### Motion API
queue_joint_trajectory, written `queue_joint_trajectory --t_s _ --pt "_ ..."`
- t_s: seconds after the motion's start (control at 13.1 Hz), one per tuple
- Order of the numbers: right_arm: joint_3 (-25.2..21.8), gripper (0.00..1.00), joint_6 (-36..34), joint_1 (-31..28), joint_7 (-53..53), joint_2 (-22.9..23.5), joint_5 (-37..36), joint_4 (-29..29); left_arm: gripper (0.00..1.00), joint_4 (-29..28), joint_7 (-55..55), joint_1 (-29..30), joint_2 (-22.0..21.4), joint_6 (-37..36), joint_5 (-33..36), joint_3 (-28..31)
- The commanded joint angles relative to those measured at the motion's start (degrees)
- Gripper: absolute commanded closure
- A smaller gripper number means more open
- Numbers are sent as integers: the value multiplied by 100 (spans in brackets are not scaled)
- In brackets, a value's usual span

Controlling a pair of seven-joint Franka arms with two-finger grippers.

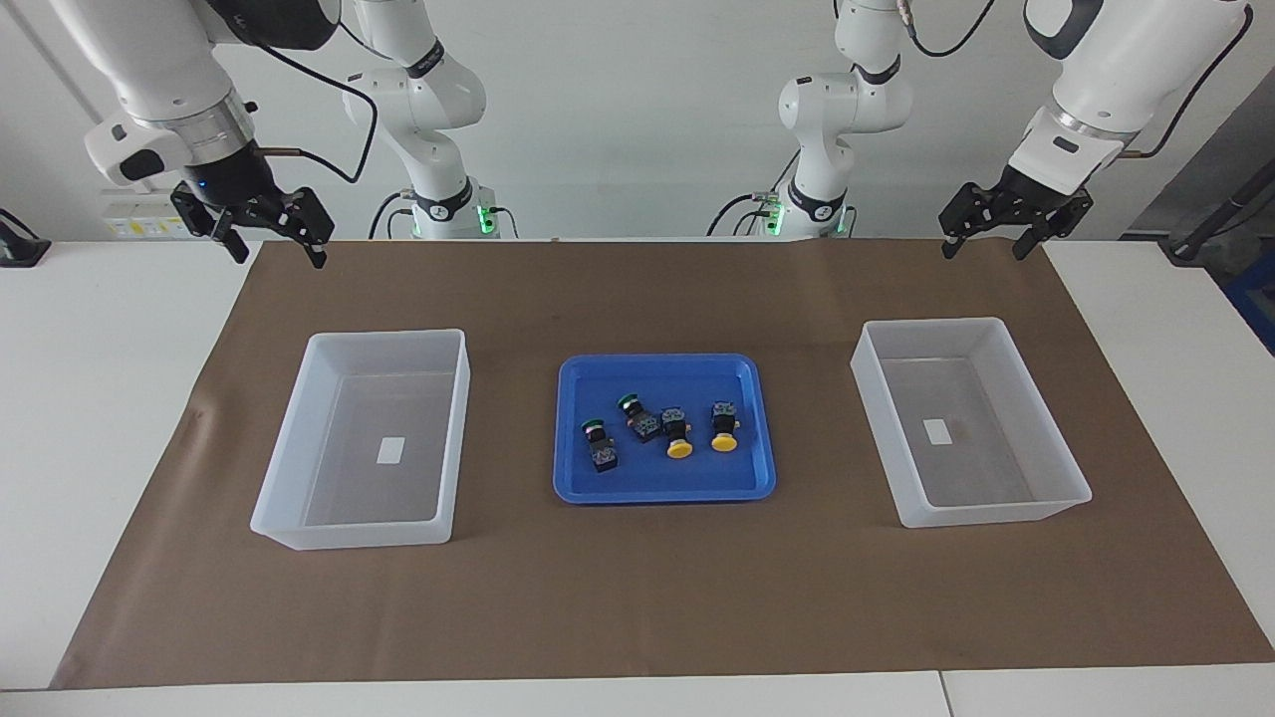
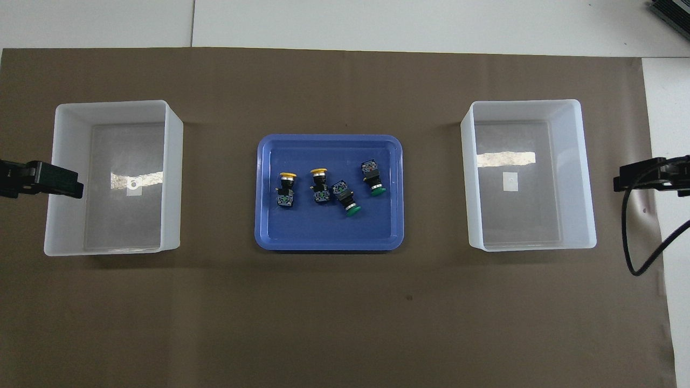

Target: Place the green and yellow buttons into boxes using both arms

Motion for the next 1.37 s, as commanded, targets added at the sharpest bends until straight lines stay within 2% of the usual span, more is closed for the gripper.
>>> queue_joint_trajectory --t_s 0.0,0.31,0.38,0.53,0.69,1.07,1.3 --pt "12 0 -67 -76 -90 -93 1 -59 0 -201 -64 -44 -179 78 -50 10" --pt "12 0 -75 -14 -90 -93 1 -59 0 -245 -29 -78 -188 156 -50 -25" --pt "21 0 -84 -6 -90 -110 1 -59 0 -480 -64 -157 -275 453 -59 -34" --pt "47 0 38 38 -29 -128 19 -128 0 -1480 -29 -578 -678 1462 -59 -78" --pt "47 0 415 231 41 -172 10 -479 0 -1975 -72 -702 -777 2001 -59 -191" --pt "74 0 1312 381 112 -137 1 -1077 0 -2459 -204 -1492 -224 3143 -68 -201" --pt "74 0 1707 618 130 240 1 -1140 0 -2477 -634 -1720 311 3889 -59 -209"
